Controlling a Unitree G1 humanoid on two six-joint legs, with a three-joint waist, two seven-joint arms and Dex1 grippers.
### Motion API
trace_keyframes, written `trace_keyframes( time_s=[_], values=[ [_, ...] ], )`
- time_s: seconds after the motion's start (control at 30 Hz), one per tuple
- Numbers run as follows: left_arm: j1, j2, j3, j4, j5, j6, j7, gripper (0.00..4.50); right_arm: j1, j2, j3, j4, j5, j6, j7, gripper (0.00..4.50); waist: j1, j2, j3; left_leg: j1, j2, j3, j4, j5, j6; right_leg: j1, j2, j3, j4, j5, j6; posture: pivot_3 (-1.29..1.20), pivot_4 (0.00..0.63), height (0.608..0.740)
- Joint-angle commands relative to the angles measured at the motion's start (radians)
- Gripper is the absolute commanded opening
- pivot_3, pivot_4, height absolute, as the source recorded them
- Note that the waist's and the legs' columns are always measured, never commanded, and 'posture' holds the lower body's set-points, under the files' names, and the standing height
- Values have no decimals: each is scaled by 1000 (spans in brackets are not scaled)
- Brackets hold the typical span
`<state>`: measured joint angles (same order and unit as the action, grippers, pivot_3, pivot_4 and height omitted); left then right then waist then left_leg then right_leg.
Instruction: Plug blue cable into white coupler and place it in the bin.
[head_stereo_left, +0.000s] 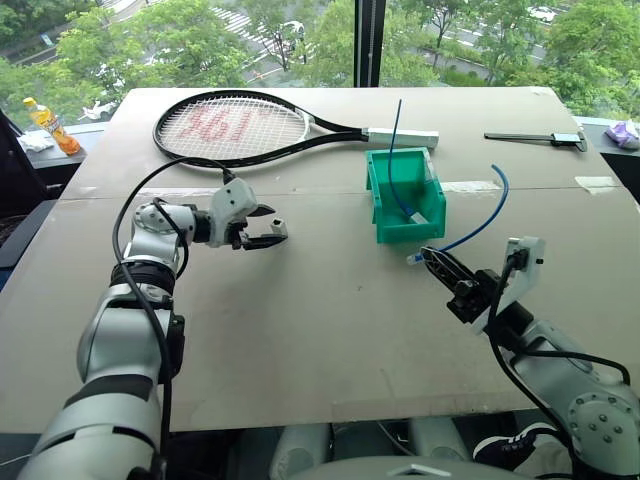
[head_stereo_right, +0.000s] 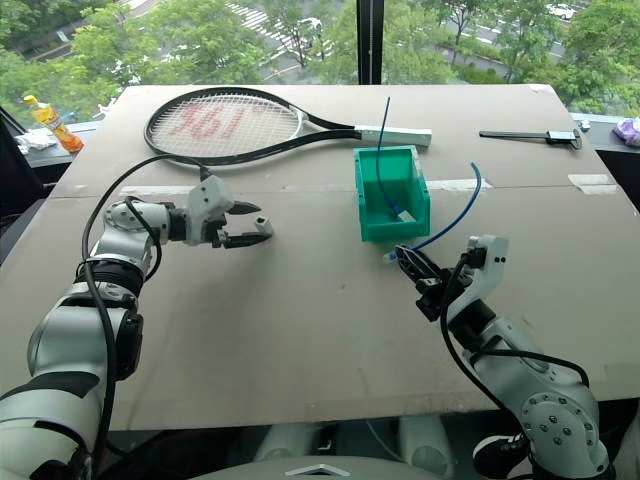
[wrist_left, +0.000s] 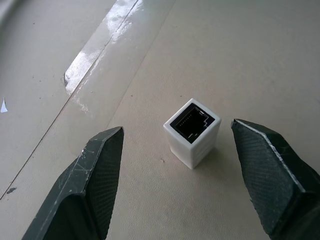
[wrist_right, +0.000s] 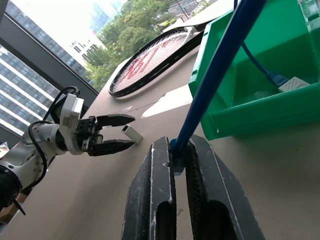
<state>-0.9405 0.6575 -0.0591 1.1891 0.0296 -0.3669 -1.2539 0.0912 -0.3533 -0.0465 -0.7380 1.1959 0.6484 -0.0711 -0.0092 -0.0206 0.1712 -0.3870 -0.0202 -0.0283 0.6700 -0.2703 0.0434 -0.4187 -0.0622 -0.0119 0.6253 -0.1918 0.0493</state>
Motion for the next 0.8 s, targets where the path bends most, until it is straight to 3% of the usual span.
trace_keyframes(
  time_s=[0.03,0.1,0.17,0.33,0.63,0.8],
  values=[
    [-27,-8,1,17,19,-19,29,3511,6,1,-12,-54,9,-21,-6,0,0,0,0,0,0,0,0,0,0,0,0,0,0,0,0,0,150,740],
    [-30,-15,5,23,21,-16,29,3511,9,1,-12,-58,9,-22,-9,0,0,0,0,0,0,0,0,0,0,0,0,0,0,0,0,0,150,740],
    [-31,-20,9,28,21,-15,19,3001,11,-1,-13,-60,9,-22,-10,0,0,-1,0,0,0,0,0,0,0,0,0,0,0,0,0,0,150,740],
    [-28,-22,25,29,6,-12,-17,807,19,-5,-16,-64,7,-22,-10,0,0,-1,0,0,0,0,0,0,0,0,0,0,0,0,0,0,150,740],
    [17,-43,89,-74,-103,132,-168,734,5,-20,-3,-48,-21,-12,17,0,-1,-1,0,0,0,0,0,0,0,0,0,0,0,0,0,0,150,740],
    [151,-101,72,-372,-166,274,-159,734,-22,-67,18,-46,-87,4,60,0,-2,-1,1,0,0,0,1,0,0,0,0,1,1,0,0,0,150,740]
  ],
)
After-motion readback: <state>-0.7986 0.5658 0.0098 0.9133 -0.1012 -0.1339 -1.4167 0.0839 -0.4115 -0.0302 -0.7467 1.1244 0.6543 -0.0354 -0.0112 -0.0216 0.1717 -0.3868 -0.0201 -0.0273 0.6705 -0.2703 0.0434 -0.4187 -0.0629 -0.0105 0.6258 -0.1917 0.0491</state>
